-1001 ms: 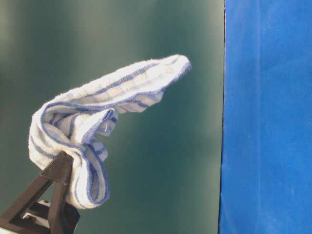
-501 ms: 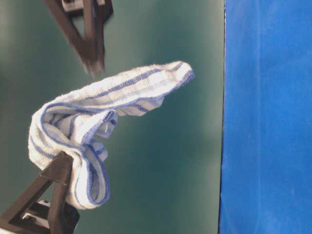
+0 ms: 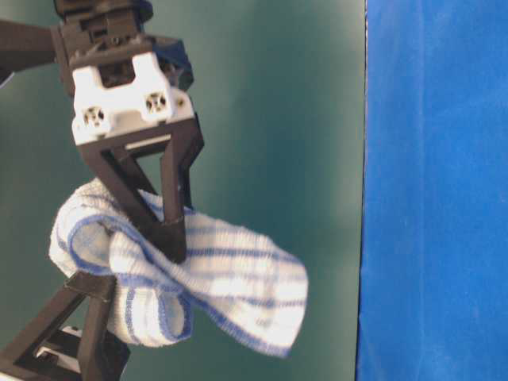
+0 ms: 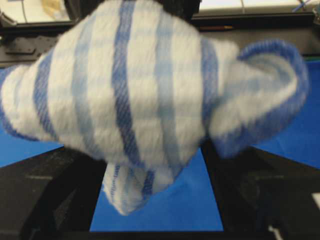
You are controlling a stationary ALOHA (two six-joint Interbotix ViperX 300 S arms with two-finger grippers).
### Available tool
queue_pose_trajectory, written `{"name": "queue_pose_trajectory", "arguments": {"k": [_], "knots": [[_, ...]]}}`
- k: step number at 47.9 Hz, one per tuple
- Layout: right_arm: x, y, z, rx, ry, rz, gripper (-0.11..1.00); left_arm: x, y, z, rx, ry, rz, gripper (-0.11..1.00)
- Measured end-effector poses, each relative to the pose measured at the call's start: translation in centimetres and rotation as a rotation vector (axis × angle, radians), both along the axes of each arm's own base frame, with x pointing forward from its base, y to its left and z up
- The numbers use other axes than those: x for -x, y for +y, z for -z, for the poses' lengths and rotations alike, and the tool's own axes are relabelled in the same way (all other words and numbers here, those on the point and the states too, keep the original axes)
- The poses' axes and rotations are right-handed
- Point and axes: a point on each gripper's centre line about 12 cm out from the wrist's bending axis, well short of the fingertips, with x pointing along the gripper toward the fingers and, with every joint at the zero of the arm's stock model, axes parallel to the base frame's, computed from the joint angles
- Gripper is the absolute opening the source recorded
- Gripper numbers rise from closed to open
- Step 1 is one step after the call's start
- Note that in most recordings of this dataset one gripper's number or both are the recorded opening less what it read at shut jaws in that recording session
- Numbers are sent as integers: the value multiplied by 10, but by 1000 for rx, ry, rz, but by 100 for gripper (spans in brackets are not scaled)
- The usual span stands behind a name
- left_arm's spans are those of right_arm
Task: Hand over the towel.
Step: 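Move the right gripper to the towel held by the left gripper, then close the right gripper on the towel and open the left gripper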
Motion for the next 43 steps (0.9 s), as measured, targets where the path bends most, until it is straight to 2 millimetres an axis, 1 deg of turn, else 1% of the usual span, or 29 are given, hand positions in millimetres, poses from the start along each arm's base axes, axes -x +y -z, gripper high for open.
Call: {"name": "queue_pose_trajectory", "arguments": {"k": [10, 14, 17, 24, 26, 43], "knots": [[-2, 0, -1, 0, -5, 0, 70, 0, 0, 0, 0, 0, 0, 20], [-2, 0, 0, 5, -1, -1, 67, 0, 1, 0, 0, 2, -2, 20], [-2, 0, -2, 11, -4, -1, 56, 0, 1, 0, 0, 0, -2, 20], [-2, 1, 0, 22, 6, -8, 13, -1, 0, 3, 0, 8, 0, 20], [-2, 1, -1, 22, 3, -6, 6, -2, 0, 3, -1, 9, 0, 20], [-2, 1, 2, 22, 27, -7, 6, -3, 1, 4, -75, 14, 12, 20]]}}
